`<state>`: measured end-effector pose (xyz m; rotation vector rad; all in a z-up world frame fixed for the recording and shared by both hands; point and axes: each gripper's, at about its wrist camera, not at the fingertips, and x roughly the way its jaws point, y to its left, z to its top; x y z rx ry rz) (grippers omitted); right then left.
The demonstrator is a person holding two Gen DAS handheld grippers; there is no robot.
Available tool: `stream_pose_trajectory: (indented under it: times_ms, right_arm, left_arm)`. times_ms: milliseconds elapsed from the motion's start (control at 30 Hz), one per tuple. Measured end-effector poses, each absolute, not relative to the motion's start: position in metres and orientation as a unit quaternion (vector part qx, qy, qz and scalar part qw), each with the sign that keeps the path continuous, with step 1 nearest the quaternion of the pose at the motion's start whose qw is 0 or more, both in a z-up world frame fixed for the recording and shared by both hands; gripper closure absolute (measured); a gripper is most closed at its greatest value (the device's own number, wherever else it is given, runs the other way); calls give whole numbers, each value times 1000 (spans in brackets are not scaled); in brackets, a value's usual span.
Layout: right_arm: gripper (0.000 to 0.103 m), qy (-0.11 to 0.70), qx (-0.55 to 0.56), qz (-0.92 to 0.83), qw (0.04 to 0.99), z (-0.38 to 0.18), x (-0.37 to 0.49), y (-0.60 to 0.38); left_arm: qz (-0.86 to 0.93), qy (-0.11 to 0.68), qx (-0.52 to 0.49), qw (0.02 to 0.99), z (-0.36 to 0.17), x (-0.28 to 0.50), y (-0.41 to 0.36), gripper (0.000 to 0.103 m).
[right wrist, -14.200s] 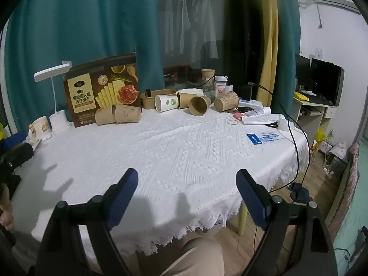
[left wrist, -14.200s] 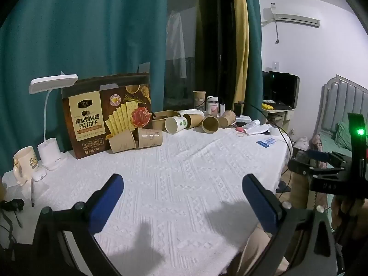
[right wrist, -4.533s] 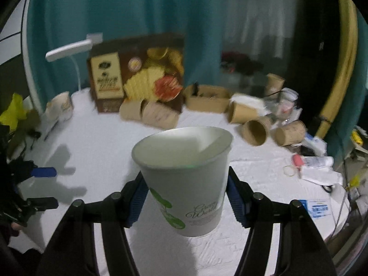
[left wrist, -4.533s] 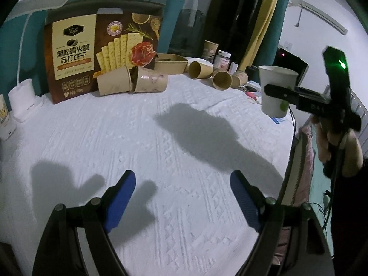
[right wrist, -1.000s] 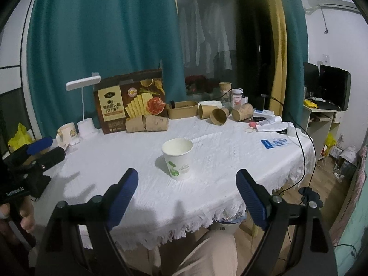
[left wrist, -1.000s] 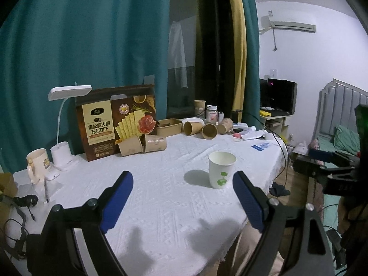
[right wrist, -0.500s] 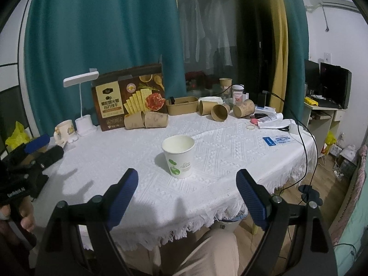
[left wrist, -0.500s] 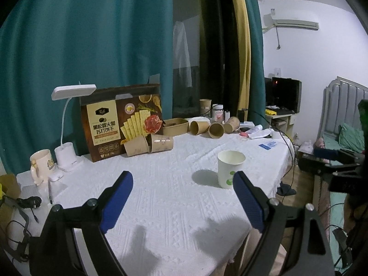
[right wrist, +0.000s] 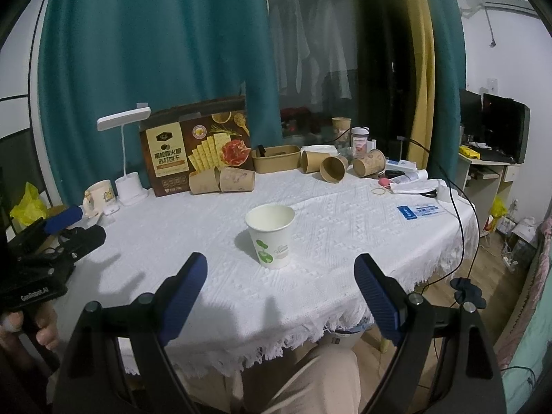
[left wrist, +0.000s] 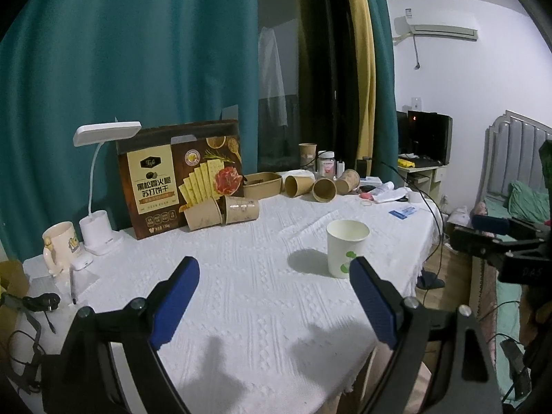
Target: Flip cup upright
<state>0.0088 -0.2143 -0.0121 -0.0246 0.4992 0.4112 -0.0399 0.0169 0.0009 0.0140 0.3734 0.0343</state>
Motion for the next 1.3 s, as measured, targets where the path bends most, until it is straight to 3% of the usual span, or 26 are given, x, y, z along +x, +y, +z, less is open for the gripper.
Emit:
stream_pose_trajectory:
  times_ms: [1300]
  right_arm:
    - [18, 258, -12, 197, 946, -19, 14, -219]
  left_arm:
    - [6, 186, 2, 983, 2, -37, 14, 14]
